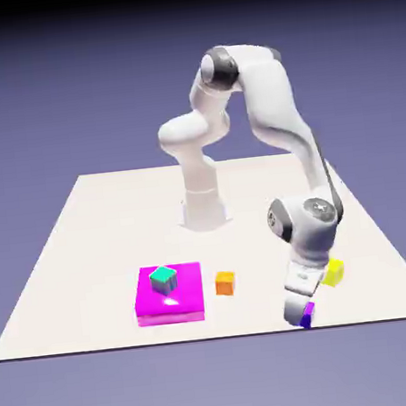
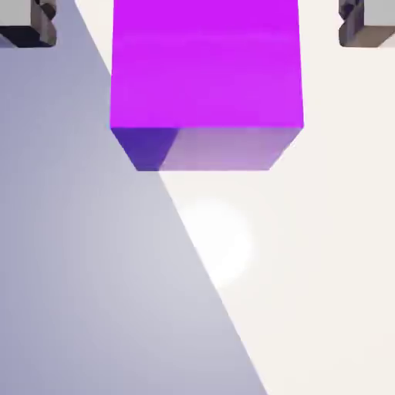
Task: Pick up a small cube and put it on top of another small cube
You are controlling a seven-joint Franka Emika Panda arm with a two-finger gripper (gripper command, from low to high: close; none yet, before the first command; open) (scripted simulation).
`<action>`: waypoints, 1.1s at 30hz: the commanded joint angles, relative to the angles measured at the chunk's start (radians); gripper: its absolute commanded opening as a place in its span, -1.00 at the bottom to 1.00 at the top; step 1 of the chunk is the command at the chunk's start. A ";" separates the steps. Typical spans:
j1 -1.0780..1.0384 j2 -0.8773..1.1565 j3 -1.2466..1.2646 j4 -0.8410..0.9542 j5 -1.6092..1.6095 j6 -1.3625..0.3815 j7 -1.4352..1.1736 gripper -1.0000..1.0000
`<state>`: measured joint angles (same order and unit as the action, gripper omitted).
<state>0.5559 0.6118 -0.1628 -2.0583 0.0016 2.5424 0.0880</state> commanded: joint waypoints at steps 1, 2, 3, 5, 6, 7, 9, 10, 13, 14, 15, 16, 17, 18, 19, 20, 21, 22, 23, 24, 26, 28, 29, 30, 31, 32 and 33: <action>-0.036 0.002 0.036 0.000 -0.032 0.009 0.022 0.00; -0.072 0.005 0.071 0.001 -0.064 0.017 0.043 0.00; -0.109 0.007 0.107 0.001 -0.096 0.026 0.065 0.00; -0.181 0.012 0.178 0.002 -0.160 0.044 0.108 0.00; -0.217 0.014 0.213 0.003 -0.192 0.052 0.129 0.00; -0.235 0.015 0.230 0.003 -0.207 0.057 0.139 0.00; -0.235 0.015 0.230 0.003 -0.207 0.057 0.139 -1.00; -0.198 0.013 0.195 0.003 -0.175 0.048 0.118 -1.00; -0.090 0.006 0.088 0.001 -0.079 0.022 0.053 -1.00; -0.054 0.003 0.053 0.001 -0.047 0.013 0.032 -1.00; -0.017 0.001 0.017 0.000 -0.015 0.004 0.010 -1.00; 0.019 -0.001 -0.018 0.000 0.017 -0.005 -0.011 -1.00; 0.055 -0.004 -0.054 -0.001 0.049 -0.013 -0.033 -1.00; 0.091 -0.006 -0.089 -0.001 0.080 -0.022 -0.054 -1.00; 0.127 -0.008 -0.125 -0.002 0.112 -0.031 -0.076 -1.00; 0.164 -0.011 -0.160 -0.002 0.144 -0.039 -0.097 -1.00; 0.200 -0.013 -0.196 -0.003 0.176 -0.048 -0.119 -1.00; 0.236 -0.015 -0.232 -0.003 0.208 -0.057 -0.140 -1.00; 0.272 -0.018 -0.267 -0.004 0.240 -0.066 -0.162 -1.00; 0.309 -0.020 -0.303 -0.004 0.272 -0.074 -0.183 -1.00; 0.381 -0.025 -0.374 -0.005 0.336 -0.092 -0.226 -1.00; 0.453 -0.029 -0.445 -0.006 0.400 -0.109 -0.269 -1.00; 0.471 -0.030 -0.462 -0.006 0.415 -0.113 -0.280 -1.00; 0.471 -0.030 -0.462 -0.006 0.415 -0.113 -0.280 -1.00; 0.446 -0.060 -0.463 -0.027 0.387 -0.111 -0.323 -1.00; 0.421 -0.090 -0.465 -0.048 0.358 -0.108 -0.367 -1.00; 0.396 -0.120 -0.466 -0.068 0.330 -0.106 -0.410 -1.00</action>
<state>0.9522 0.4920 -0.6290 -2.1264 0.3329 2.4358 -0.3228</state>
